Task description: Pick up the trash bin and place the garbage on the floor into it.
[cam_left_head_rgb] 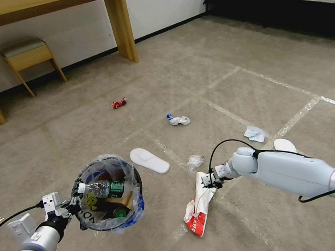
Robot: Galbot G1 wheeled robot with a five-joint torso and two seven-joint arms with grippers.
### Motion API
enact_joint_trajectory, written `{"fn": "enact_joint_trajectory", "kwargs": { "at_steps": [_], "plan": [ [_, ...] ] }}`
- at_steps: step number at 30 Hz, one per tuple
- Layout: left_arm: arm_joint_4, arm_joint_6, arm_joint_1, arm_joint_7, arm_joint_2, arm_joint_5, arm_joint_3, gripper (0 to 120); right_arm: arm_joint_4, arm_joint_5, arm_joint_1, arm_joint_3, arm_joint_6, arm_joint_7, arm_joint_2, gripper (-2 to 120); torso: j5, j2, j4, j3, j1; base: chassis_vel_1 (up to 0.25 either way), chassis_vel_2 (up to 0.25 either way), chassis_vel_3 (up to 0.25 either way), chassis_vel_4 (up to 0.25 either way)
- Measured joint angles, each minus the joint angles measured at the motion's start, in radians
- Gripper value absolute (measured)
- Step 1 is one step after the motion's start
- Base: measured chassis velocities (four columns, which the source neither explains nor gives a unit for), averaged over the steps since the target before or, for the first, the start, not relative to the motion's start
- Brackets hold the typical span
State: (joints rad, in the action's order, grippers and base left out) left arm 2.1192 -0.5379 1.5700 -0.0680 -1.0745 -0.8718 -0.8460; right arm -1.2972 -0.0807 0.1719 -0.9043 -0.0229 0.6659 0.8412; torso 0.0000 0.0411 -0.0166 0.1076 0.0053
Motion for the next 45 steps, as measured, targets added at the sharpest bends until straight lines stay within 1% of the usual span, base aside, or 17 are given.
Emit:
{"fn": "enact_joint_trajectory", "kwargs": {
  "at_steps": [2,4,5,7,8,10,13,16,20,24,26,30,36,39,42,44,45],
  "plan": [
    [0.0,0.0,-0.001,0.0,0.001,0.0,0.002,1,-0.017,-0.04,0.001,0.007,0.011,0.004,-0.01,42,0.0,0.0,0.0001,0.0,0.0,0.0,0.0,0.0,0.0],
    [-0.002,0.0,-0.001,-0.001,0.003,0.0,0.002,1,-0.039,-0.098,0.008,0.011,0.024,0.017,-0.022,56,0.0001,0.0,0.0001,0.0,0.0,0.0,0.0,0.0,0.0],
    [-0.002,0.0,-0.001,-0.001,0.003,0.0,0.002,1,-0.039,-0.098,0.008,0.011,0.024,0.017,-0.022,56,0.0001,0.0,0.0001,0.0,0.0,0.0,0.0,0.0,0.0],
    [-0.005,0.0,0.003,0.001,0.003,0.0,0.0,1,-0.042,-0.137,0.016,0.004,0.035,0.024,-0.02,67,-0.0001,0.0,0.0003,0.0,0.0,0.0,0.0,0.0,0.0],
    [-0.005,0.0,0.003,0.001,0.003,0.0,0.0,1,-0.042,-0.137,0.016,0.004,0.035,0.024,-0.02,67,-0.0001,0.0,0.0003,0.0,0.0,0.0,0.0,0.0,0.0],
    [-0.005,0.0,0.007,0.001,0.001,0.001,-0.004,1,-0.033,-0.155,0.023,-0.008,0.039,0.026,-0.007,77,0.0002,0.0,0.0004,0.0,0.0,0.0,0.0,0.0,0.0],
    [-0.005,0.0,0.009,0.002,0.0,0.001,-0.005,1,-0.027,-0.166,0.027,-0.012,0.042,0.026,0.0,82,0.0001,0.0,0.0005,0.0,0.0,0.0,0.0,0.0,0.0],
    [-0.008,0.004,0.013,0.004,-0.007,0.006,-0.007,1,-0.022,-0.195,0.04,-0.02,0.047,0.026,0.006,98,0.0001,0.0,0.0005,0.0,0.0,0.0,0.0,0.0,0.0],
    [-0.008,0.005,0.013,0.004,-0.013,0.01,-0.007,1,-0.021,-0.211,0.065,-0.011,0.05,0.013,0.002,99,0.0001,0.0,0.0002,0.0,0.0,0.0,0.0,0.0,0.0],
    [-0.007,0.006,0.015,0.004,-0.02,0.018,-0.004,1,-0.014,-0.222,0.133,0.061,0.052,-0.034,-0.012,100,0.0002,0.0,0.0005,0.0,0.0,0.0,0.0,0.0,0.0],
    [-0.007,0.006,0.016,0.005,-0.021,0.021,-0.004,1,-0.018,-0.208,0.171,0.099,0.05,-0.059,-0.025,100,0.0,0.0,0.0007,0.0,0.0,0.0,0.0,0.0,0.0],
    [-0.003,0.008,0.017,0.006,-0.023,0.024,-0.004,1,-0.079,-0.1,0.293,0.193,-0.011,-0.146,-0.091,100,0.0,0.0,0.0,0.0,0.0,0.0,0.0,0.0,0.0],
    [-0.006,0.009,0.012,0.007,-0.024,0.027,0.01,1,-0.119,-0.106,0.36,0.258,-0.029,-0.18,-0.136,100,-0.0003,0.0,0.0001,0.0,0.0,0.0,0.0,0.0,0.0],
    [-0.009,0.009,0.014,0.008,-0.025,0.038,0.022,1,-0.134,-0.072,0.416,0.339,-0.042,-0.209,-0.16,100,0.0004,0.0,0.0006,0.0,0.0,0.0,0.0,0.0,0.0],
    [-0.01,0.009,0.015,0.01,-0.023,0.042,0.027,1,-0.134,-0.056,0.43,0.359,-0.042,-0.214,-0.168,100,-0.0003,0.0,0.0002,0.0,0.0,0.0,0.0,0.0,0.0],
    [-0.014,0.009,0.015,0.011,-0.022,0.05,0.032,1,-0.148,0.128,0.439,0.356,-0.096,-0.229,-0.179,100,0.0001,0.0,0.0002,0.0,0.0,0.0,0.0,0.0,0.0],
    [-0.014,0.009,0.015,0.011,-0.022,0.05,0.032,1,-0.148,0.128,0.439,0.356,-0.096,-0.229,-0.179,100,0.0001,0.0,0.0002,0.0,0.0,0.0,0.0,0.0,0.0]
  ]
}}
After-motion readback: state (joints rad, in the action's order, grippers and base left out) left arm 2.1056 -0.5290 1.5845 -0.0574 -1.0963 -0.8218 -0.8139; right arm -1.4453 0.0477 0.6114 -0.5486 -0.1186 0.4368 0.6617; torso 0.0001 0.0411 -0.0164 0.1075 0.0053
